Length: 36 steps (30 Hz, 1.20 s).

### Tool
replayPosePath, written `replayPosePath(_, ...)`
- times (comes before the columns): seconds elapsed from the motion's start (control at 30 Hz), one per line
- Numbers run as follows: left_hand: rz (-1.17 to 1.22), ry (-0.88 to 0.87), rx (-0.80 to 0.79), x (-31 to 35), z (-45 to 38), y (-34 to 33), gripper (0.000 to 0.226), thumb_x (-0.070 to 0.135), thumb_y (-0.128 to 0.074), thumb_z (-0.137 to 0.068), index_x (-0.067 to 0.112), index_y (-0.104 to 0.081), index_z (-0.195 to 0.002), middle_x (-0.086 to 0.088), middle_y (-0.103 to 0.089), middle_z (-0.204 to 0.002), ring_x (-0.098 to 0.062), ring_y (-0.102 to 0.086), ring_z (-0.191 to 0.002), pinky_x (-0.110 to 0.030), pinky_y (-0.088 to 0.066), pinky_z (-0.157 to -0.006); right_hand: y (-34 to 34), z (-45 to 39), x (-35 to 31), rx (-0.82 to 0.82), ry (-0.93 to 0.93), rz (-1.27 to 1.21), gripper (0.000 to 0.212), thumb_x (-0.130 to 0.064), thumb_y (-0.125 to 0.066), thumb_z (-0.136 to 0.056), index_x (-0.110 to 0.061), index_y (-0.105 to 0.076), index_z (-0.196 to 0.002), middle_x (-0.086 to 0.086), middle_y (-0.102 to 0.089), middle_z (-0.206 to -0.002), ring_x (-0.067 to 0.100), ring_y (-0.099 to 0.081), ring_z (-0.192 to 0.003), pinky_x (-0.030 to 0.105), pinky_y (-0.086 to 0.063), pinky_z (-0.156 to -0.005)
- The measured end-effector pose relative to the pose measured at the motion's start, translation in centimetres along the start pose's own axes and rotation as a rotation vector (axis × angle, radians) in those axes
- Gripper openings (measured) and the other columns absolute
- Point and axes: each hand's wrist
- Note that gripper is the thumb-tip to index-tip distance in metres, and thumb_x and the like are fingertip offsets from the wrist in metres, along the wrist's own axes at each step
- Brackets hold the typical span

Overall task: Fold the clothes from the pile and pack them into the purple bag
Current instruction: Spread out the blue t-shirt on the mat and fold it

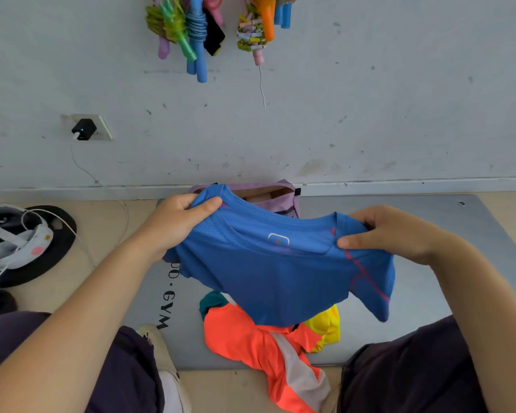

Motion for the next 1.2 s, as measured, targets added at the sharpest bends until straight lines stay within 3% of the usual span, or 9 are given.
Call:
replayPosePath(0.2, 0.019, -0.03, -0.049, -1.0, -0.2, 0.4, 0.011, 0.043, -0.067, -0.089, 0.039, -0.078, -0.089, 0.01, -0.077, -0.093, -0.006, -0.072, -0.088, -0.023, -0.051, -0.075, 0.2, 0.0, 0.6, 0.197, 0.013, 0.016, 0.035, -0.042, -0.07, -0.081, -0.007, -0.072, -0.082, 0.009, -0.071, -0.084, 0.028, -0.063, -0.079, 0.039, -0.049, -0.082)
replayPosePath(0.3, 0.014, -0.049, -0.044, -1.1, -0.2, 0.3, 0.017, 0.048, -0.075, -0.078, 0.033, -0.078, -0.087, 0.005, -0.077, -0.089, -0.01, -0.073, -0.086, -0.031, -0.055, -0.08, 0.2, 0.1, 0.8, 0.337, 0.071, -0.084, 0.024, -0.031, -0.064, -0.091, -0.009, -0.075, -0.09, 0.014, -0.074, -0.099, 0.024, -0.067, -0.091, 0.046, -0.047, -0.097)
replayPosePath(0.53, 0.091, -0.127, 0.112, -0.9, -0.7, 0.0, 0.047, 0.056, -0.078, -0.057, 0.012, -0.06, -0.064, 0.003, -0.058, -0.065, -0.011, -0.049, -0.064, -0.025, -0.038, -0.06, 0.5, -0.2, 1.3, 0.461, 0.197, -0.236, 0.024, -0.02, -0.055, -0.097, -0.005, -0.062, -0.081, 0.008, -0.059, -0.075, 0.017, -0.049, -0.076, 0.034, -0.036, -0.075)
replayPosePath(0.63, 0.208, -0.122, 0.025, -0.7, -0.6, -0.2, 0.05, 0.053, -0.068, -0.077, 0.004, -0.058, -0.079, -0.003, -0.06, -0.076, -0.014, -0.05, -0.074, -0.031, -0.037, -0.07, 0.3, -0.4, 1.4, 0.45, 0.208, -0.306, 0.028, -0.025, -0.05, -0.1, -0.01, -0.055, -0.076, 0.005, -0.053, -0.077, 0.019, -0.041, -0.077, 0.035, -0.031, -0.072)
replayPosePath(0.73, 0.187, -0.105, -0.029, -0.4, -0.2, -0.7, 0.033, 0.045, -0.052, -0.097, 0.018, -0.066, -0.085, 0.003, -0.068, -0.086, -0.011, -0.057, -0.077, -0.028, -0.042, -0.073, -0.1, -0.6, 1.2, 0.439, 0.178, -0.353, 0.03, -0.029, -0.049, -0.101, -0.021, -0.053, -0.073, 0.011, -0.058, -0.089, 0.019, -0.047, -0.083, 0.036, -0.034, -0.075)
replayPosePath(0.87, -0.247, -0.15, -0.102, 0.1, 0.2, -0.4, 0.056, 0.073, -0.05, -0.079, 0.018, -0.058, -0.077, 0.007, -0.049, -0.065, -0.009, -0.043, -0.06, -0.03, -0.032, -0.062, 0.2, 0.2, 1.0, 0.199, 0.067, -0.091, 0.046, -0.061, -0.061, -0.082, -0.018, -0.055, -0.067, -0.005, -0.049, -0.064, 0.011, -0.043, -0.06, 0.028, -0.036, -0.061)
replayPosePath(1.03, -0.541, 0.062, -0.558, 0.8, 1.3, 1.7, 0.08, 0.082, -0.071, -0.048, 0.007, -0.064, -0.072, 0.003, -0.048, -0.057, -0.011, -0.043, -0.05, -0.019, -0.033, -0.049, 0.7, 1.0, 1.3, -0.149, -0.056, 0.189, 0.065, -0.07, -0.069, -0.06, -0.007, -0.066, -0.076, 0.001, -0.059, -0.066, 0.012, -0.055, -0.063, 0.032, -0.044, -0.067)
replayPosePath(1.13, -0.364, -0.017, -0.467, 0.0, 0.9, 2.0, 0.079, 0.077, -0.076, -0.052, 0.003, -0.066, -0.079, -0.004, -0.063, -0.071, -0.013, -0.056, -0.067, -0.028, -0.043, -0.067, 0.6, 0.8, 1.7, -0.067, 0.01, 0.069, 0.057, -0.056, -0.074, -0.075, -0.002, -0.069, -0.09, 0.02, -0.07, -0.087, 0.028, -0.067, -0.079, 0.047, -0.052, -0.08)
replayPosePath(1.2, -0.073, -0.046, -0.447, -0.1, 0.9, 1.5, 0.04, 0.053, -0.075, -0.075, 0.018, -0.076, -0.094, -0.002, -0.076, -0.099, -0.01, -0.069, -0.091, -0.027, -0.051, -0.08, 0.2, 0.6, 1.6, -0.005, 0.084, -0.107, 0.04, -0.045, -0.066, -0.084, -0.008, -0.071, -0.099, 0.02, -0.072, -0.1, 0.033, -0.069, -0.094, 0.044, -0.053, -0.086)
Point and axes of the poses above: each hand's wrist, its own z-axis away from the middle knuckle, its own y-axis out of the back of the hand, x = y × z
